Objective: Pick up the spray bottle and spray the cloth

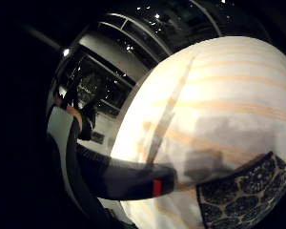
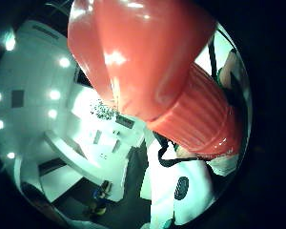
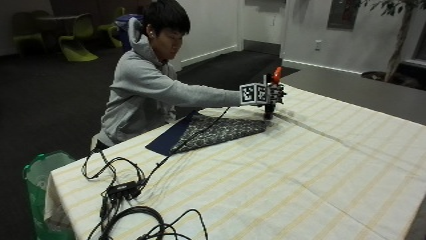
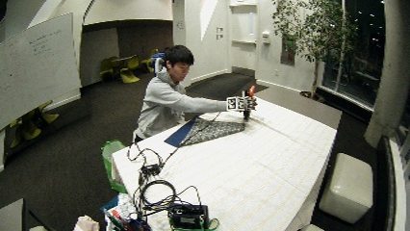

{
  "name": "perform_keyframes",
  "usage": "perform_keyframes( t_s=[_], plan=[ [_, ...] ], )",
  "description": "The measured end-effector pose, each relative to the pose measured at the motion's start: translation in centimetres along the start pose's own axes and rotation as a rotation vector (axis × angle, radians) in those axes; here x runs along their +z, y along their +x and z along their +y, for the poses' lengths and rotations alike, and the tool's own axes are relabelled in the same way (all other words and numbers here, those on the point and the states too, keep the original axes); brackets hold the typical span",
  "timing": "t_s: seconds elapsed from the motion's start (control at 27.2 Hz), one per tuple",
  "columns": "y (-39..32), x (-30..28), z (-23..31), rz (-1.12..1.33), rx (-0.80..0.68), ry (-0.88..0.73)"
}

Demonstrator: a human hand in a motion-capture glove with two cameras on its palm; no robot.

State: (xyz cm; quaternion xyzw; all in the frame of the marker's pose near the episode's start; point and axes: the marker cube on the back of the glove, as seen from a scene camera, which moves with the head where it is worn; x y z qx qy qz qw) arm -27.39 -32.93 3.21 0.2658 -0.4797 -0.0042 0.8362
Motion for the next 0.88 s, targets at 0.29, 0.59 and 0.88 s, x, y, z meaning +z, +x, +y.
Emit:
perform_keyframes(
  t_s=[0.29, 0.59, 0.88],
  plan=[
    [1.1, -1.4, 2.2, 0.028, -0.042, -0.371],
    [0.6, -9.9, 4.0, -0.005, -0.057, -0.531],
    [0.1, -16.9, 6.3, 0.145, -0.152, -0.482]
  ],
)
